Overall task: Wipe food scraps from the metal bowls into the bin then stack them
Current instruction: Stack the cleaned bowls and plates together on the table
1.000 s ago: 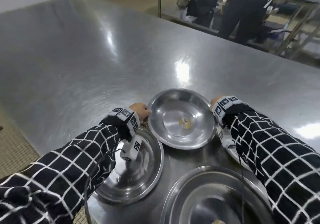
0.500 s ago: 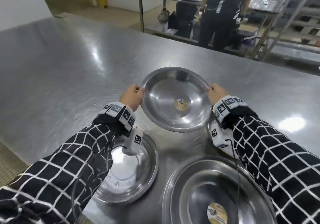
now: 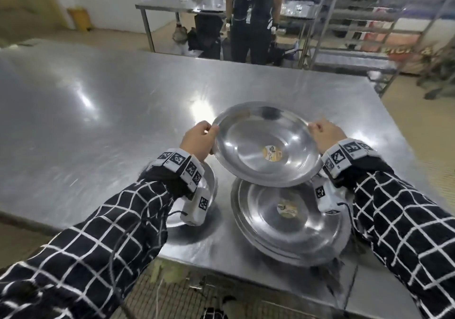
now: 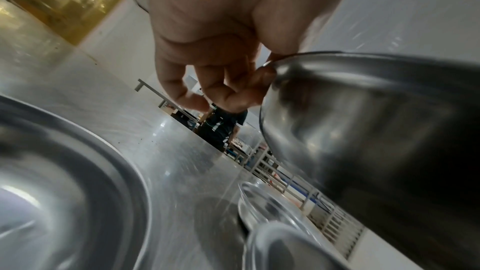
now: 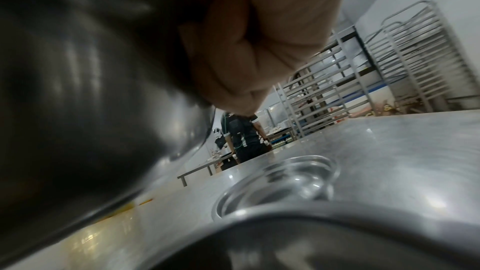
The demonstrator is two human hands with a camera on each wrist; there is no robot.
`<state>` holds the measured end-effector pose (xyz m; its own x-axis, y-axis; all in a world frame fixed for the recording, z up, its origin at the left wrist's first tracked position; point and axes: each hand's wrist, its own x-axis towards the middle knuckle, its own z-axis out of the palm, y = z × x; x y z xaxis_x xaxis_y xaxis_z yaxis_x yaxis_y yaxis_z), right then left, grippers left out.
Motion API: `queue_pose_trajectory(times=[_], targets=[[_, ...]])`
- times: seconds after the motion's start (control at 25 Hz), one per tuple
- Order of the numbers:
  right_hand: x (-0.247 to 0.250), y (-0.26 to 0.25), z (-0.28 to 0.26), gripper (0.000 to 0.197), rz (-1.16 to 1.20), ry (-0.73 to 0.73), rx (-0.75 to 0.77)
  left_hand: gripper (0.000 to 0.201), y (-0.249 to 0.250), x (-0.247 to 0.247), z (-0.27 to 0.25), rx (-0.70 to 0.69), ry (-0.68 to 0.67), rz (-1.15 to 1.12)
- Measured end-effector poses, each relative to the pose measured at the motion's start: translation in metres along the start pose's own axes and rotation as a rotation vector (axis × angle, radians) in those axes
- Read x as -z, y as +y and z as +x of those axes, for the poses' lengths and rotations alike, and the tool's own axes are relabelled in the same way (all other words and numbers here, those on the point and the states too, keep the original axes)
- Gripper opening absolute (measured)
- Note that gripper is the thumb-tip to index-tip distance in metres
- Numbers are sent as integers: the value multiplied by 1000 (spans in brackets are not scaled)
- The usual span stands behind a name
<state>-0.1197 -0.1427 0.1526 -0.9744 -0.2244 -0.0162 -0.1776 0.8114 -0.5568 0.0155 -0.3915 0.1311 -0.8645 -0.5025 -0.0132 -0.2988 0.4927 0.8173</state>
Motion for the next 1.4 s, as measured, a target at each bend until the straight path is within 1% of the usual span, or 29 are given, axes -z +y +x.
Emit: queue_pose_trajectory(times=[0.08, 0.24, 0.28, 0.4, 0.56, 0.68, 0.8, 0.88, 1.0, 1.12, 1.16, 1.24, 1.32, 1.4], targets=[[5, 20, -37, 30, 1, 10, -53, 32, -2, -10, -25, -28, -58, 19], [8, 52, -89, 30, -8, 23, -159, 33, -12, -31, -69, -127, -150, 157], [7, 60, -99, 30, -25, 15, -188, 34, -17, -36, -77, -132, -165, 185], [-3, 80, -119, 36, -114, 49, -238, 34, -33, -50, -91, -124, -191, 292], [-26, 96, -128, 37, -113, 87, -294, 34, -46, -61, -98, -108, -240, 428], [-32, 96, -134, 34, -218, 61, -287, 36, -53, -67, -94, -124, -271, 521], [-28, 102, -140, 37, -401, 36, -212, 36, -57, -69, -87, -176, -269, 553], [-24, 104, -142, 38, -481, -5, -184, 34, -54, -67, -83, -175, -299, 606], [-20, 107, -135, 39, -471, -27, -169, 29, -38, -61, -73, -133, -323, 660], [-10, 106, -113, 37, -316, 9, -215, 23, -20, -57, -52, -116, -342, 612], [-3, 103, -100, 35, -268, 3, -232, 22, -11, -59, -42, -107, -345, 581], [11, 96, -71, 30, -149, -63, -283, 23, 3, -65, -15, -67, -382, 512], [19, 94, -35, 32, -27, -125, -299, 23, 17, -74, 15, -3, -460, 452], [22, 95, 3, 37, 33, -146, -281, 27, 27, -85, 42, 70, -505, 405]])
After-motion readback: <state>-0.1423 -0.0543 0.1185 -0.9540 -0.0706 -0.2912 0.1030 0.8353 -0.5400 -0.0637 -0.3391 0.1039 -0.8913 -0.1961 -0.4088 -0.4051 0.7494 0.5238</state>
